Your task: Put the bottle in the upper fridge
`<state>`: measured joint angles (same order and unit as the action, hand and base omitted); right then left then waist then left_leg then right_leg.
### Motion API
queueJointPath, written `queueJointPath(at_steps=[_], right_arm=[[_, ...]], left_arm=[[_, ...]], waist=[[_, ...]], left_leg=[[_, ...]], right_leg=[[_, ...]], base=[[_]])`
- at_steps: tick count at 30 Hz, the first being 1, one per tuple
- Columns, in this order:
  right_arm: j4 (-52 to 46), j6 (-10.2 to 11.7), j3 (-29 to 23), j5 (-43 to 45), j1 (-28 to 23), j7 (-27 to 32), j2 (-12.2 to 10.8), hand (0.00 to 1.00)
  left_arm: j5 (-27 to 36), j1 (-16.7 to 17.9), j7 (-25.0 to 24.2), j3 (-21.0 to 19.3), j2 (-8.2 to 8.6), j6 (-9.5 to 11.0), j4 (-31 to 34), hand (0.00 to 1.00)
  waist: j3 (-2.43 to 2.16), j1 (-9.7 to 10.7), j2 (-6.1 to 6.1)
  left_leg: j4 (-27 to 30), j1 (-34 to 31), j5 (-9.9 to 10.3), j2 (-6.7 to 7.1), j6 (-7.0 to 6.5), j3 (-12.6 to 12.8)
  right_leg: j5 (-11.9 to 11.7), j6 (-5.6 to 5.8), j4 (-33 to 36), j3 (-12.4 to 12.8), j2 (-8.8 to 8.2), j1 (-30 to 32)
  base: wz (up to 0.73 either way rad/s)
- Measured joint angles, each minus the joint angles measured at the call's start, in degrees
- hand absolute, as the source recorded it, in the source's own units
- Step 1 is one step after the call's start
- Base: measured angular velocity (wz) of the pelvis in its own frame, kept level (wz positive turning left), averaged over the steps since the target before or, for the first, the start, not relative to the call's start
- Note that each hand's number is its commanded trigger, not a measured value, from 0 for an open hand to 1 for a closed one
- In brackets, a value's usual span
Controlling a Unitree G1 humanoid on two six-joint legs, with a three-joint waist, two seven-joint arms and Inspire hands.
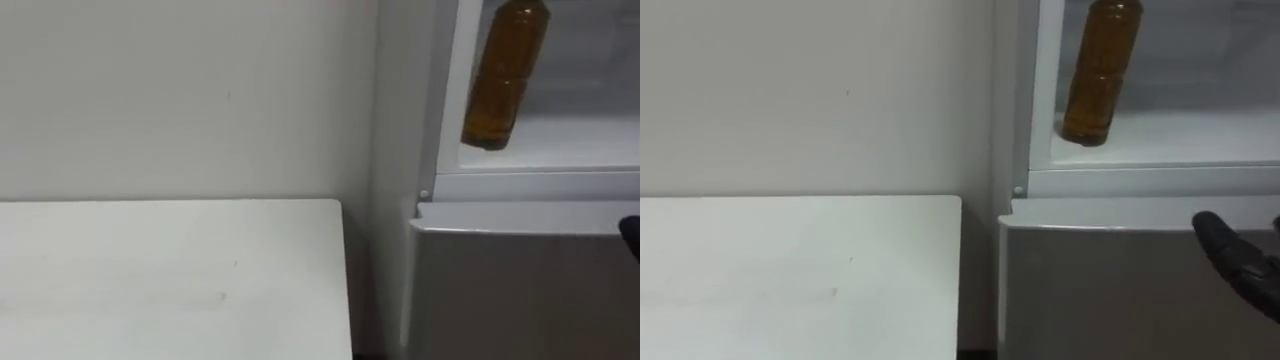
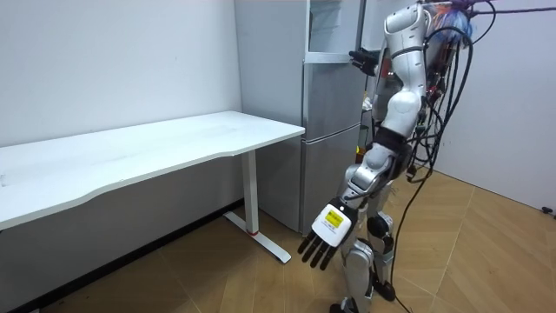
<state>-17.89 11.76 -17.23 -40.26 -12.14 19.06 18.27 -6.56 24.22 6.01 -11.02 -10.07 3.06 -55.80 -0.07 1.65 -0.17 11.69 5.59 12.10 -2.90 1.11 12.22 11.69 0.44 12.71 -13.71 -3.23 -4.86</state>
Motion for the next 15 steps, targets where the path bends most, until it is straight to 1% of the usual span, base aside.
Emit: queueJointPath(at_steps=[1, 2, 4, 6, 7, 9, 11, 13, 14, 15], right_arm=[[0.0, 0.1, -0.3, 1.8, -1.1, 0.8, -0.7, 0.0], [0.0, 0.2, -0.5, 2.7, -1.7, 1.3, -1.1, 0.0], [1.2, 1.0, -0.6, 5.4, -3.0, 3.2, -2.6, 0.0], [2.5, 1.0, -0.6, 7.0, -3.5, 5.2, -3.7, 0.0], [3.2, 1.5, -0.6, 7.3, -4.3, 6.5, -4.2, 0.0], [4.6, 2.2, -0.5, 7.6, -5.6, 8.7, -4.9, 0.0], [7.1, 2.2, -0.3, 8.5, -6.1, 10.7, -5.3, 0.0], [9.1, 2.5, -0.2, 9.0, -7.1, 13.0, -5.9, 0.0], [10.2, 2.7, -0.1, 9.0, -7.3, 13.3, -6.0, 0.0], [13.4, 3.0, 0.4, 9.3, -7.2, 14.2, -6.2, 0.0]], left_arm=[[-0.3, 0.0, 0.0, 0.0, 0.08, 0.0, -0.2, 0.0], [-0.3, 0.0, 0.0, 0.0, 0.09, 0.0, -0.2, 0.0], [-0.3, 0.0, 0.0, 0.3, 0.2, 0.0, -0.3, 0.0], [-0.3, -0.1, 0.0, 0.7, 0.33, 0.0, -0.3, 0.0], [-0.4, -0.3, 0.0, 1.1, 0.37, 0.0, -0.3, 0.0], [-0.4, -0.9, 0.1, 1.8, 0.38, 0.0, -0.2, 0.0], [-0.5, -1.3, 0.1, 2.3, 0.44, 0.0, -0.1, 0.0], [-0.5, -1.3, 0.1, 2.3, 0.45, 0.0, 0.4, 0.0], [-0.4, -1.3, 0.2, 2.4, 0.43, 0.0, 0.6, 0.0], [-0.3, -1.2, 0.8, 3.1, 0.33, 0.0, 0.6, 0.0]], waist=[[-0.02, 0.7, -0.03], [-0.04, 0.9, -0.06], [0.02, 1.0, 0.05], [0.01, 1.1, 0.09], [0.04, 1.3, 0.23], [0.02, 1.4, 0.28], [-0.02, 1.2, 0.52], [-0.07, 1.2, 1.04], [-0.08, 1.2, 1.11], [-0.1, 1.4, 1.12]], left_leg=[[0.0, 0.0, 0.0, 0.0, -0.01, 0.0], [0.0, 0.1, 0.0, 0.01, -0.02, 0.0], [0.0, 0.1, 0.2, -0.22, 0.01, 0.9], [0.0, 0.0, 0.3, -0.34, 0.06, 1.3], [0.0, -0.1, 0.3, -0.35, 0.06, 1.4], [0.0, -0.1, 0.3, -0.32, 0.06, 1.4], [-0.1, -0.1, 0.3, -0.34, 0.09, 1.7], [-0.5, 0.0, 0.3, -0.29, 0.11, 1.8], [-0.5, 0.0, 0.3, -0.29, 0.11, 1.9], [-0.5, 0.1, 0.3, -0.28, 0.12, 1.9]], right_leg=[[0.0, 0.03, 0.0, 0.2, 0.0, 0.0], [0.0, 0.04, -0.1, 0.3, 0.03, 0.0], [0.0, 0.03, -0.2, 1.0, 0.31, 0.2], [0.0, -0.06, -0.1, 1.3, 0.4, 0.7], [-0.1, -0.09, -0.1, 1.3, 0.42, 0.9], [-0.1, -0.09, -0.1, 1.7, 0.45, 0.9], [-0.1, -0.09, 0.0, 2.1, 0.52, 1.0], [0.0, -0.01, 0.0, 2.3, 0.55, 1.1], [0.0, 0.0, 0.0, 2.3, 0.56, 1.1], [0.0, 0.01, -0.1, 2.3, 0.57, 1.0]], base=[[0.0], [-0.04], [-0.15], [-0.15], [-0.07], [-0.02], [-0.07], [-0.04], [0.0], [0.0]])
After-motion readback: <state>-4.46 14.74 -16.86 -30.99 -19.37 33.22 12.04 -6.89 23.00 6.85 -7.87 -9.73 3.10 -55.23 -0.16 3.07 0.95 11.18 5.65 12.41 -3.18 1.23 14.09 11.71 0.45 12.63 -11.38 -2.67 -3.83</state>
